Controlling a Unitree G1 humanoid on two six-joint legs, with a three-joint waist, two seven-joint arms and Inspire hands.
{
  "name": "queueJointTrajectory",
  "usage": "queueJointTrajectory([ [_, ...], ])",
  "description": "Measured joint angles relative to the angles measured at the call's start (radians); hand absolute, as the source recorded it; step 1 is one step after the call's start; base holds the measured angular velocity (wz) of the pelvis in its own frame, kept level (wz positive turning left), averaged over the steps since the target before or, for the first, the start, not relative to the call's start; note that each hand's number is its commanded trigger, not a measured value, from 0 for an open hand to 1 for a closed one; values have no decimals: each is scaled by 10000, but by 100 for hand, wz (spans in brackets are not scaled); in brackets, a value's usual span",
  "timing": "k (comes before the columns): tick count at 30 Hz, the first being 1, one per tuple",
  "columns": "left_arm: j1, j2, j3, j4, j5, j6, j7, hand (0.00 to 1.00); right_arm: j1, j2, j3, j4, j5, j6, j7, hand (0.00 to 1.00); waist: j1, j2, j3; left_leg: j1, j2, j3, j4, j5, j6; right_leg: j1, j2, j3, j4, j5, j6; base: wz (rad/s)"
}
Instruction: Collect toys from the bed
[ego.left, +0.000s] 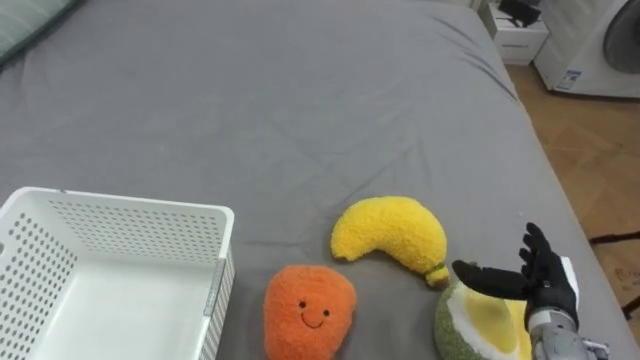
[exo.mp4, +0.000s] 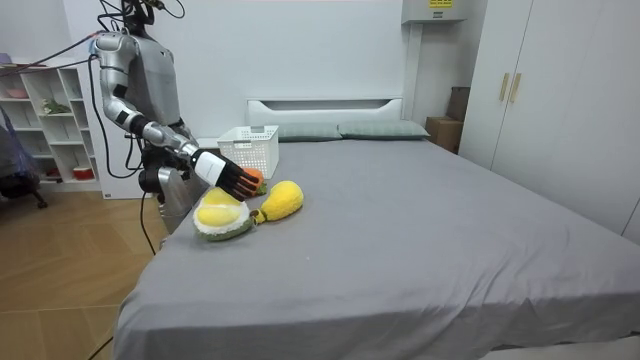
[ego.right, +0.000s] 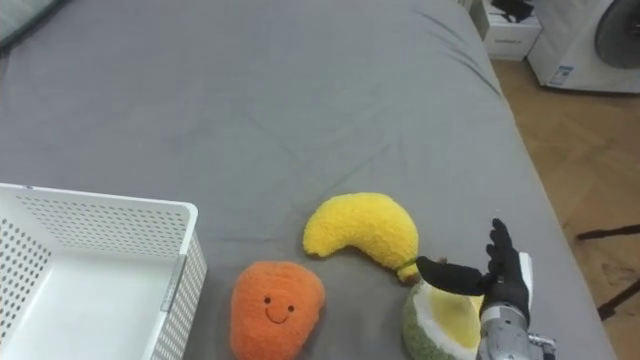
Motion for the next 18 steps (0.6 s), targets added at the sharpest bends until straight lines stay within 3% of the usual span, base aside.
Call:
queueJointTrajectory([
  [7, 65, 4, 24, -292, 538, 305, -51, 0, 135, 1, 294, 699, -630, 306, 936, 0, 13, -48, -9, 7, -42, -134, 22, 23, 26, 82, -51, -185, -51, -6, 18, 8],
  [9, 165, 13, 40, -452, 883, 403, -67, 0, 231, -1, 290, 809, -1266, 506, 1419, 0, 16, -97, -53, -7, -53, -146, 29, 23, 27, 101, -60, -200, -135, -3, 28, 0],
  [13, 166, 63, 38, -515, 873, 465, -80, 0, 183, -78, 290, 1467, -1621, 533, 2286, 0, 2, -245, -131, 3, -73, -252, 33, 24, 29, 150, -70, -302, -158, 10, 27, 5],
  [18, 134, 62, 99, -629, 876, 570, -106, 0, -134, -228, 283, 2158, -2422, 588, 3227, 0, 47, -313, -90, 92, -72, -289, 113, 23, 30, 274, -68, -295, -157, 10, 26, 2],
])
